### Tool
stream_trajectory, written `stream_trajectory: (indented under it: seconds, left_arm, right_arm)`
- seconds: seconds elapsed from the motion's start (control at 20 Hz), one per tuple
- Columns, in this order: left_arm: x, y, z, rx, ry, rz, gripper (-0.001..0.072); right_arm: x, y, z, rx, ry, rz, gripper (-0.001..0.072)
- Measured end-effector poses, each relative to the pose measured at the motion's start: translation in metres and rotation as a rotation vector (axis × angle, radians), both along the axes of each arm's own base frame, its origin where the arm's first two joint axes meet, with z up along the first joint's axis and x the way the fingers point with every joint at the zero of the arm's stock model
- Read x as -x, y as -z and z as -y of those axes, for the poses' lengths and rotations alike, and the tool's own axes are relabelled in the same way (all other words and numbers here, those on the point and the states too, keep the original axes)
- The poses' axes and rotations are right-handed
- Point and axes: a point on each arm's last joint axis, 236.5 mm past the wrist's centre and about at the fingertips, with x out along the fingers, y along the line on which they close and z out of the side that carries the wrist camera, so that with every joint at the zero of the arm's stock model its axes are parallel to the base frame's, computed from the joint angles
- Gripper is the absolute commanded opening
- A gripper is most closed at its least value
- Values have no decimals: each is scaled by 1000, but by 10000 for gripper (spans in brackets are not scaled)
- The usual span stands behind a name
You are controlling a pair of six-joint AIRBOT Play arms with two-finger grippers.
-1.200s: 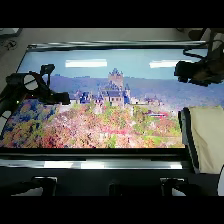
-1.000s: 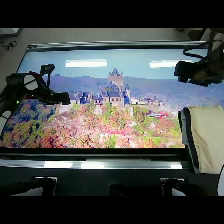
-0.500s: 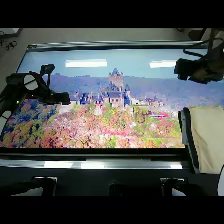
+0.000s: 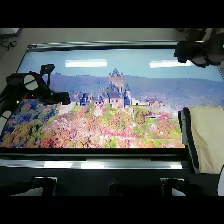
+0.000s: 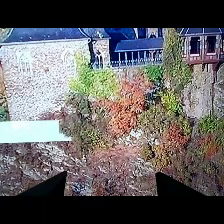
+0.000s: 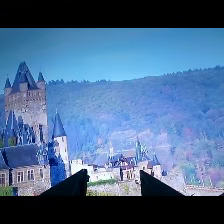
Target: Fold the shirts.
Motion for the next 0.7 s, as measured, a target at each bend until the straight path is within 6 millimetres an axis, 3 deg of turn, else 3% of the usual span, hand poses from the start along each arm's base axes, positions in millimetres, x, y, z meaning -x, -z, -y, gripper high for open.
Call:
stream_trajectory:
  seconds: [0.15,0.3,0.4,0.5,0.6,0.7]
  left_arm:
    - [-18,-4,2,13,-7,73,720]
    - [-69,-27,-13,86,-150,259,720]
    - [-105,-43,-59,176,-386,353,720]
    - [-122,-40,-123,298,-640,362,720]
    - [-120,-19,-184,396,-853,309,720]
    - [-109,4,-228,454,-998,250,720]
  right_arm:
    - [-9,-11,-3,-15,-3,60,434]
    - [-13,-16,-6,-33,-5,86,433]
    - [-14,-17,-8,-43,-8,91,433]
    - [-17,-11,-14,-48,-33,80,434]
    - [-23,4,-30,-57,-108,41,443]
    - [-29,32,-54,-85,-206,-36,501]
